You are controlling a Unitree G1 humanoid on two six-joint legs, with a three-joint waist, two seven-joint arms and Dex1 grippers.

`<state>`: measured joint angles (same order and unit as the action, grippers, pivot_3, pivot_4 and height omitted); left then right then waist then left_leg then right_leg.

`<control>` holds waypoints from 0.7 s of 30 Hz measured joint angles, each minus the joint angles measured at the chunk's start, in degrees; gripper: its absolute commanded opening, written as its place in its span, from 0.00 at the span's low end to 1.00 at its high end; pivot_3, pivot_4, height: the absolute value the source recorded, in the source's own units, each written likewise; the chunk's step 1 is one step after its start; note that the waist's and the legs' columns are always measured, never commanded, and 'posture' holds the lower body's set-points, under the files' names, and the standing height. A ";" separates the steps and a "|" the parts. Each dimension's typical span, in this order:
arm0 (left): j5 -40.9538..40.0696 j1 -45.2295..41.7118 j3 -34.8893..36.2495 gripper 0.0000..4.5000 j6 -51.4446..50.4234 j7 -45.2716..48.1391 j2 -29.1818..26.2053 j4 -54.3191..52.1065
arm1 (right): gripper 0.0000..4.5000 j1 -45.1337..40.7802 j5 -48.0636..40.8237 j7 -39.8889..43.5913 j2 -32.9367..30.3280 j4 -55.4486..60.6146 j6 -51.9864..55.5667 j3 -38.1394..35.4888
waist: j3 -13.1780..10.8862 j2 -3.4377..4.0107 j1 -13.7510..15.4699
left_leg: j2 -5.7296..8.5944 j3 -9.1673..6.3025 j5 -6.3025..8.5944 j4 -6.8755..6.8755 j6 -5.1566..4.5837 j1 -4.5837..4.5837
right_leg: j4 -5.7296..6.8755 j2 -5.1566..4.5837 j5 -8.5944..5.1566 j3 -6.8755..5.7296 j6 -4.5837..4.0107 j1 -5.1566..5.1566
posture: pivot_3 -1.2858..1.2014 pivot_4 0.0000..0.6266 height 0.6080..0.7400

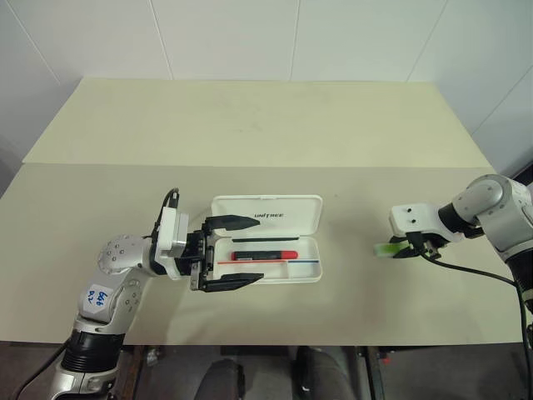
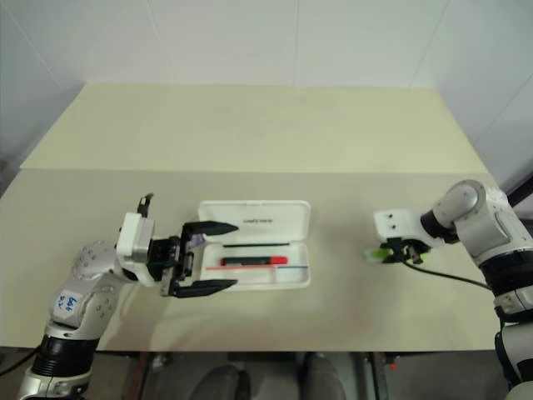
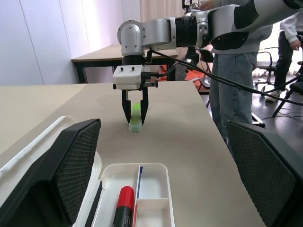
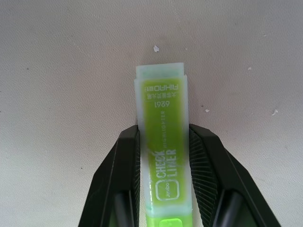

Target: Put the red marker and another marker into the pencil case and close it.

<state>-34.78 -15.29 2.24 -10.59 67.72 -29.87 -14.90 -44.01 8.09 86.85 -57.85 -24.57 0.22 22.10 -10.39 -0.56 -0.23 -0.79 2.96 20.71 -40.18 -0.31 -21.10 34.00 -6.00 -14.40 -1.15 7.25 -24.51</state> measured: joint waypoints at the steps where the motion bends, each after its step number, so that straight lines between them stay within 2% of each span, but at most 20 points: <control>1: 0.00 0.00 0.00 1.00 0.00 -0.01 -0.01 0.00 | 0.24 0.00 0.00 0.00 0.00 0.00 0.00 0.00 | 0.00 0.00 0.00 | 0.00 0.00 0.00 0.00 0.00 0.00 | 0.00 0.00 0.00 0.00 0.00 0.00 | 0.52 0.24 1.00; 16: -0.02 0.00 0.00 1.00 0.00 -0.04 -0.05 0.00 | 0.24 0.00 0.00 0.01 0.00 0.01 0.03 0.00 | 0.00 0.00 0.01 | 0.00 0.00 0.00 0.00 0.00 0.00 | 0.00 0.00 0.00 0.00 0.00 0.00 | 0.52 0.24 1.00; 18: -0.03 -1.94 -0.50 1.00 0.15 1.37 0.06 2.02 | 0.24 3.39 -0.32 -2.71 0.41 5.71 6.58 -3.56 | 0.00 -0.01 0.31 | -0.02 -0.09 -0.04 -0.02 0.06 -0.05 | 0.04 0.00 0.00 -0.09 -0.01 0.00 | 0.52 0.24 1.00; 21: 0.04 -10.88 -1.72 1.00 0.89 5.06 1.51 10.05 | 0.24 8.48 -2.46 -11.52 4.18 21.62 22.09 -9.89 | -0.01 0.03 0.50 | -0.01 -0.10 -0.16 -0.11 0.18 -0.14 | 0.15 0.02 0.10 -0.12 -0.13 -0.09 | 0.52 0.24 1.00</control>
<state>-34.75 -26.16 0.52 -9.70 72.79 -28.36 -4.86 -35.53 5.64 75.33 -53.67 -2.95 22.30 12.20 -10.40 -0.54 0.27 -0.79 2.87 20.55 -40.29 -0.14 -21.24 34.15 -5.98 -14.30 -1.27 7.12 -24.60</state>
